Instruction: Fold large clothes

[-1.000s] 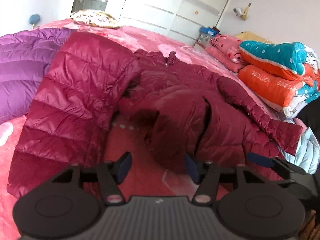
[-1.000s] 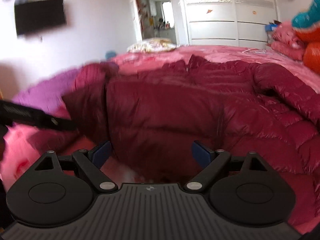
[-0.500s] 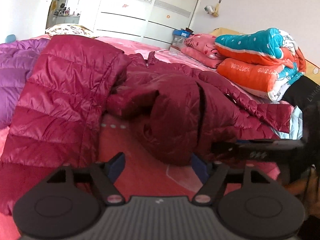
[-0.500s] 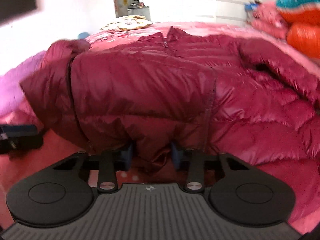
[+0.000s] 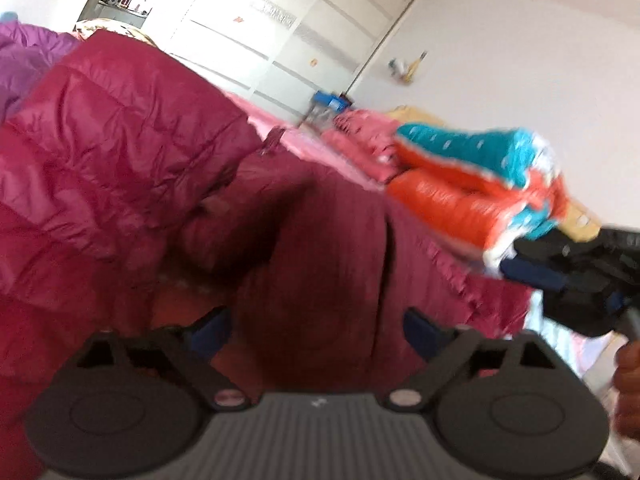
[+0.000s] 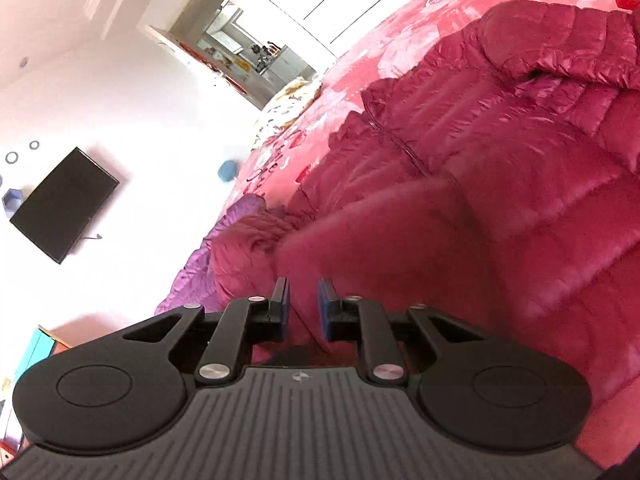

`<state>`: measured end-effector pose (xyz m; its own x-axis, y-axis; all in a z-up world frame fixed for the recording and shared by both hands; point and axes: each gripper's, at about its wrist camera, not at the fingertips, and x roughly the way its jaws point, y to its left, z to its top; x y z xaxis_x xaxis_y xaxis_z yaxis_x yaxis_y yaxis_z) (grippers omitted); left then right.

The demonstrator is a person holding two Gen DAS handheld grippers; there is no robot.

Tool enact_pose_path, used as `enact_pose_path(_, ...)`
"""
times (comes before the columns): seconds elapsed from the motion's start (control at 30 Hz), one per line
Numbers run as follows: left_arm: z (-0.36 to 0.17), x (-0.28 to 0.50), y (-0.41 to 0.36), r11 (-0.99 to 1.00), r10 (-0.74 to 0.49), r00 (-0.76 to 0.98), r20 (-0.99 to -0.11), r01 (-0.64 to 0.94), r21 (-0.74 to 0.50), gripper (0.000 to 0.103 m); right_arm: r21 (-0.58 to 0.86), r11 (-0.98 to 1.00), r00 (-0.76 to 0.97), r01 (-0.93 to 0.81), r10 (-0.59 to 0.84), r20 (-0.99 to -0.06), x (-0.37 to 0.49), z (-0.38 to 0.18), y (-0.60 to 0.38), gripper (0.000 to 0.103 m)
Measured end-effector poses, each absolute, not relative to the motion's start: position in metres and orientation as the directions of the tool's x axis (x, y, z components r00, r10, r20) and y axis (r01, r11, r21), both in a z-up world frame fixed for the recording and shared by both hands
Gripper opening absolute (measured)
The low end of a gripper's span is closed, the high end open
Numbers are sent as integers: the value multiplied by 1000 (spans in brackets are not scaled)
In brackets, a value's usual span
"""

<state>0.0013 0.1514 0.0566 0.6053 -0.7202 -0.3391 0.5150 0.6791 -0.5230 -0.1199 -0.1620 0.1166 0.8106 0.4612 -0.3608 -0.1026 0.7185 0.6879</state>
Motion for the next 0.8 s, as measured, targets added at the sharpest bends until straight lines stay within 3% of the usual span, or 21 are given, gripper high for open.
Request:
enact_pose_path(0.1, 57, 8, 147, 667, -731, 601, -322, 531, -523, 96, 676, 730, 807, -103, 459, -372, -119, 112, -155, 27)
enact_pose_path(0.13, 56, 10, 145, 661, -737, 593, -323, 536, -525, 96, 665, 742, 808, -88, 443, -388, -115, 110, -154, 40)
enact_pose_path(0.17, 55, 11, 142, 654, -747, 576, -333, 544, -526, 96, 653, 755, 811, -67, 422, -405, -116, 107, -155, 65)
enact_pose_path(0.23, 51, 11, 136, 643, -762, 537, -361, 568, -514, 96, 646, 762, 817, -47, 401, -414, -118, 102, -157, 87)
enact_pose_path(0.27, 49, 10, 131, 627, -778, 504, -376, 587, -512, 95, 643, 765, 822, -40, 391, -414, -120, 101, -159, 91)
enact_pose_path(0.37, 48, 5, 120, 584, -812, 438, -387, 627, -515, 95, 622, 783, 835, -4, 345, -428, -118, 97, -164, 100)
enact_pose_path(0.5, 47, -3, 106, 493, -866, 323, -382, 684, -537, 96, 608, 793, 847, 30, 303, -438, -128, 95, -171, 102)
enact_pose_path(0.63, 44, -17, 85, 428, -877, 207, -434, 747, -509, 96, 587, 808, 858, 49, 267, -439, -134, 99, -173, 103)
enact_pose_path(0.8, 49, -29, 79, 391, -889, 176, -422, 771, -502, 90, 533, 843, 871, 70, 208, -444, -138, 100, -172, 103)
